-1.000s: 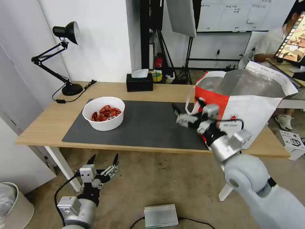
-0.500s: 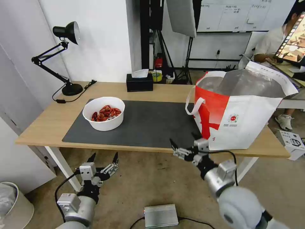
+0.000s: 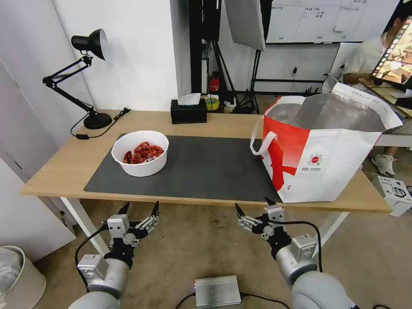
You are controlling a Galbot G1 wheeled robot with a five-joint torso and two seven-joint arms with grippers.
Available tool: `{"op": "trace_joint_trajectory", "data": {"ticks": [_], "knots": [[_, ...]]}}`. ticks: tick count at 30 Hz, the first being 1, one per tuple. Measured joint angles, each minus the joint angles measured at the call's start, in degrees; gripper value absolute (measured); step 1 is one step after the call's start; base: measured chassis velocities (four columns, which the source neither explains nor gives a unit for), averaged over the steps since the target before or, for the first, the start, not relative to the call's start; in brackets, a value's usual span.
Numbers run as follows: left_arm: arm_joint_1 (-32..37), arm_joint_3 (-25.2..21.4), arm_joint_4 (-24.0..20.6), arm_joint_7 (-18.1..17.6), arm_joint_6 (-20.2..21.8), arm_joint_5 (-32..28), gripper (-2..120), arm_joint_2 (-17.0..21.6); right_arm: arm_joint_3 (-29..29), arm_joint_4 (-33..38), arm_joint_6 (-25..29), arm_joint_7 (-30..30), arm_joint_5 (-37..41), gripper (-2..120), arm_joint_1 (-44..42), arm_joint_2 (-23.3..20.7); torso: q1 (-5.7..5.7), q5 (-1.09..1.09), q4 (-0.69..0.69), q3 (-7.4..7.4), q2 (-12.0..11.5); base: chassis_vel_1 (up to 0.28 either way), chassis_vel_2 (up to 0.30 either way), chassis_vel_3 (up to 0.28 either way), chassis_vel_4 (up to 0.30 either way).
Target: Pick up the trash from the table and place it into the takeout bag.
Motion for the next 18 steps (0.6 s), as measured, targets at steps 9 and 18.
{"op": "trace_joint_trajectory", "data": {"ticks": [9, 18], "knots": [[-0.33, 0.1, 0.14, -0.07, 0.07, -0.26, 100, 0.17, 0.07, 0.0, -0.05, 0.67, -0.22, 100, -0.25, 0.3, 0.0, 0.0, 0.0, 0.0, 0.0, 0.0, 0.0, 0.0, 0.0], [-0.25, -0.13, 0.09, -0.11, 0.07, -0.42, 100, 0.09, 0.1, 0.0, -0.06, 0.68, -0.23, 100, -0.22, 0.32, 0.0, 0.0, 0.0, 0.0, 0.0, 0.0, 0.0, 0.0, 0.0]]}}
